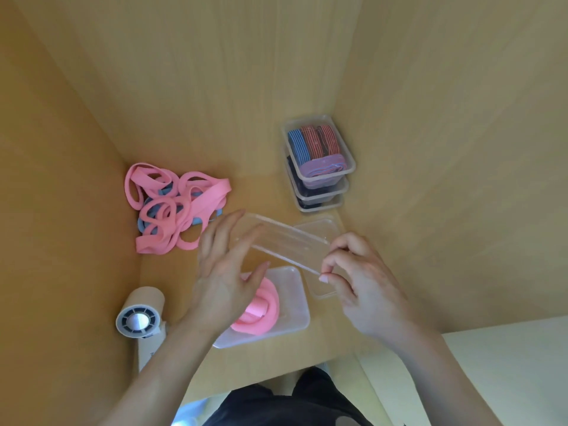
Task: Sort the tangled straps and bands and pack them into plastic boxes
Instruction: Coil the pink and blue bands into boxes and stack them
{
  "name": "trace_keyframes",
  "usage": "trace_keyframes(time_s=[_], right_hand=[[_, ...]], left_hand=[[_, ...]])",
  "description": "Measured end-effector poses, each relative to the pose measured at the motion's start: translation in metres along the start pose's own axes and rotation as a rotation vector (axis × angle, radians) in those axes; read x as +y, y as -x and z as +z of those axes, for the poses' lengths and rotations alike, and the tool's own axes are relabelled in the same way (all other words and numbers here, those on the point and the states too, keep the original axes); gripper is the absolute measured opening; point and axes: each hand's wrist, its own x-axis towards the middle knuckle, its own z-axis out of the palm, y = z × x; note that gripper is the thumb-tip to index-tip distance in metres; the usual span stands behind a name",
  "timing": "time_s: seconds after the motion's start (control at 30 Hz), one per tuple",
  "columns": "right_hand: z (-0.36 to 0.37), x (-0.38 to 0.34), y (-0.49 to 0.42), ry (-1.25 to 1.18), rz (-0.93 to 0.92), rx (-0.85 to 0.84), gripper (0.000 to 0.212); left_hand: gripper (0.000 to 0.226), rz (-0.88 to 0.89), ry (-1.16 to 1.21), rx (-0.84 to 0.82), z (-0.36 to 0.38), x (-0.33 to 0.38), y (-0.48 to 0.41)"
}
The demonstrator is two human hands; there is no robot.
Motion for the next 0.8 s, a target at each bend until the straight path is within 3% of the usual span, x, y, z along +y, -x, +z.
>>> trace_keyframes(time_s=[0.07,0.2,0.4,0.53,0.63,0.8], right_hand=[[0.0,-0.002,-0.002,-0.067,-0.002,0.03,0.013],[0.004,-0.005,-0.009,-0.221,-0.003,0.065,0.02],[0.02,-0.012,-0.022,-0.293,-0.016,0.233,0.025],[0.033,-0.02,-0.029,-0.43,0.103,0.294,0.021],[0.05,-0.018,-0.032,-0.556,0.244,0.227,0.024],[0.081,-0.003,-0.023,-0.578,0.339,0.161,0.027]], left_hand=[[0.02,0.059,-0.041,0.063,-0.008,-0.007,-0.003],[0.024,0.05,0.02,0.082,-0.026,-0.012,0.008],[0.006,-0.246,0.285,0.051,-0.043,-0.009,0.027],[0.026,-0.492,0.517,0.096,-0.045,-0.012,0.035],[0.046,-0.566,0.612,0.134,-0.04,-0.016,0.04],[0.044,-0.552,0.448,0.083,-0.02,-0.023,0.054]])
